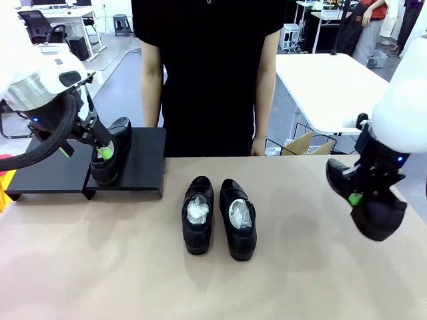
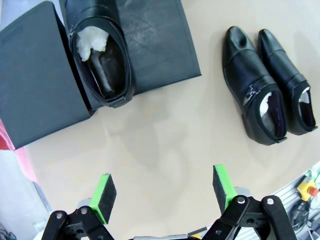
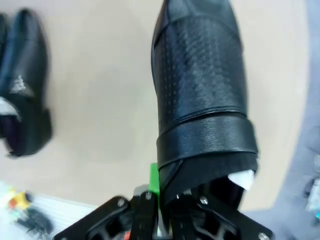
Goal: Organize the shoes by placing them on the stand.
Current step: Pick up one Shoe and place it in the middle of the table.
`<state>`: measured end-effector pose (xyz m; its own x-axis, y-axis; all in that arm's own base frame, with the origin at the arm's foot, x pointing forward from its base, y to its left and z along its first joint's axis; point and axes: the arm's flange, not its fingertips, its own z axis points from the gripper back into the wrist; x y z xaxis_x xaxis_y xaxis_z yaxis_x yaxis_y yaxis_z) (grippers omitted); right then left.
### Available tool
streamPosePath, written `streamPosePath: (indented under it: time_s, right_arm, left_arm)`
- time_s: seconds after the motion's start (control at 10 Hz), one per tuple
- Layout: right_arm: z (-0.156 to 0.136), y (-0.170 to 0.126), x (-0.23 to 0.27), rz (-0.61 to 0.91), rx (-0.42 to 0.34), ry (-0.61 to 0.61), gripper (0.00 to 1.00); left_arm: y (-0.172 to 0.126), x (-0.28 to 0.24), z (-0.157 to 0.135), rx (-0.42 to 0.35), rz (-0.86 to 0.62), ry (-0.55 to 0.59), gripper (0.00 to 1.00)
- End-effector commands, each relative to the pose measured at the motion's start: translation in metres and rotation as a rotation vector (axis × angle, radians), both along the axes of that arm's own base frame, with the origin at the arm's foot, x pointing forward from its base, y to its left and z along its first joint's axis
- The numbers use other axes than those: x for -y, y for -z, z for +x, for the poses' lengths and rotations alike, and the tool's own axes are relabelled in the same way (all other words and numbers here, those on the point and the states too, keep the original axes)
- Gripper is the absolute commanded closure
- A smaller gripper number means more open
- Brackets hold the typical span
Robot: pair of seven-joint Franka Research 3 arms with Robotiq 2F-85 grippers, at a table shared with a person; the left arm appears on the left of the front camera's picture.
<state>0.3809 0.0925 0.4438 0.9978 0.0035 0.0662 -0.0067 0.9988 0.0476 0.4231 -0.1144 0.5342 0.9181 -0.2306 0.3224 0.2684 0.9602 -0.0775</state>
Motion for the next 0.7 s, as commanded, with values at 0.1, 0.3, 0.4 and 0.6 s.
streamPosePath:
  time_s: [0.1,0.3,0.4,0.6]
  right_arm:
    - [-0.032,0.013,-0.047,0.112,-0.070,0.008,1.00]
    - [-0.042,0.025,-0.075,0.115,-0.091,0.010,1.00]
    - [-0.041,0.031,-0.082,0.112,-0.101,0.023,1.00]
    - [-0.040,0.041,-0.091,0.139,-0.127,0.043,1.00]
  left_arm:
    - [0.000,0.000,-0.002,0.009,-0.012,-0.014,0.00]
    - [0.000,0.000,-0.002,0.009,-0.012,-0.014,0.00]
    - [0.000,0.000,-0.002,0.009,-0.012,-0.014,0.00]
    - [0.000,0.000,-0.002,0.009,-0.012,-0.014,0.00]
